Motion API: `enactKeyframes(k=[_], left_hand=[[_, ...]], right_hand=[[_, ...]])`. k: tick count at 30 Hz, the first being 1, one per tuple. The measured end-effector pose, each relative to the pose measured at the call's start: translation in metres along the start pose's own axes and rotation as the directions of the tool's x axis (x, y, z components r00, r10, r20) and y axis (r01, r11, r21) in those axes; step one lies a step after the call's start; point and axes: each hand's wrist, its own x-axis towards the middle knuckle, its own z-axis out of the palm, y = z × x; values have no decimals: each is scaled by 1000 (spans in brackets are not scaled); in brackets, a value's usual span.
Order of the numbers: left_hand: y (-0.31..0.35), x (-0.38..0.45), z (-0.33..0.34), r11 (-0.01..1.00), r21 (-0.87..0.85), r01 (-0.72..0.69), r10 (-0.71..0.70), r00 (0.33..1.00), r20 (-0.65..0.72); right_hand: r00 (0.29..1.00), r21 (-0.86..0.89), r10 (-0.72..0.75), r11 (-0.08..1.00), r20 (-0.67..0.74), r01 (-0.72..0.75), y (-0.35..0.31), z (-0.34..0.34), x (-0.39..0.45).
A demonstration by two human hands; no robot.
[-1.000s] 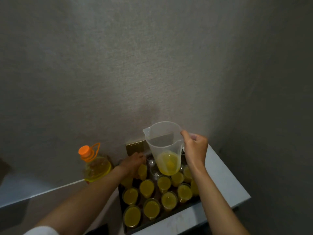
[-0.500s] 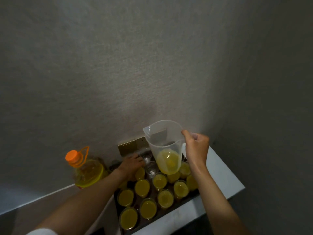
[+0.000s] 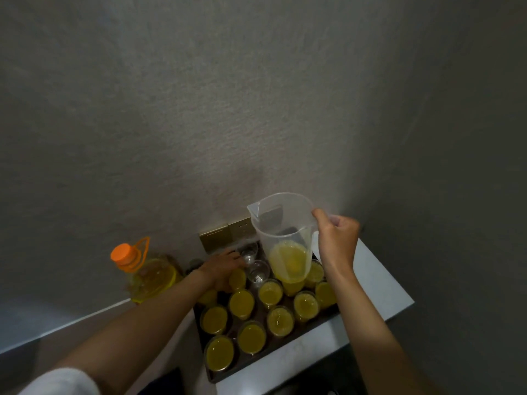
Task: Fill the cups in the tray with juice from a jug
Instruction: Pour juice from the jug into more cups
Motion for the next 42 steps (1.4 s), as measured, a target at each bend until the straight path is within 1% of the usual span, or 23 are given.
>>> enactKeyframes(k=[4, 6, 11, 17, 23, 25, 33, 38, 42], left_hand=[[3, 4, -8, 996, -87, 35, -38, 999, -30], [11, 8, -14, 994, -103, 36, -42, 998, -53], [32, 24, -15, 987, -161, 5, -15, 998, -57], [41, 42, -11, 998, -66, 11, -10, 1000, 11], [39, 51, -4, 998, -48, 36, -35, 999, 20], [37, 51, 1, 997, -68, 41, -40, 999, 21], [32, 46, 14, 976, -216, 19, -49, 990, -133], [32, 41, 17, 960, -279, 25, -73, 984, -161], [35, 39, 19, 952, -299, 70, -127, 976, -176]], right_hand=[[1000, -5, 5, 1000, -4, -5, 3, -3, 1], [1000, -2, 3, 1000, -9, -3, 2, -5, 1], [1000, -9, 15, 1000, -19, -15, 4, -14, 5], [999, -42, -6, 999, -35, 4, 4, -25, 12], [999, -63, -12, 998, -51, 9, 5, -31, 18], [999, -66, -12, 998, -48, 9, 6, -32, 19], [999, -72, 4, 997, -40, -6, 10, -32, 23], [999, -62, -4, 998, -41, 2, 7, -31, 23], [999, -62, -2, 998, -41, -1, 4, -30, 24]])
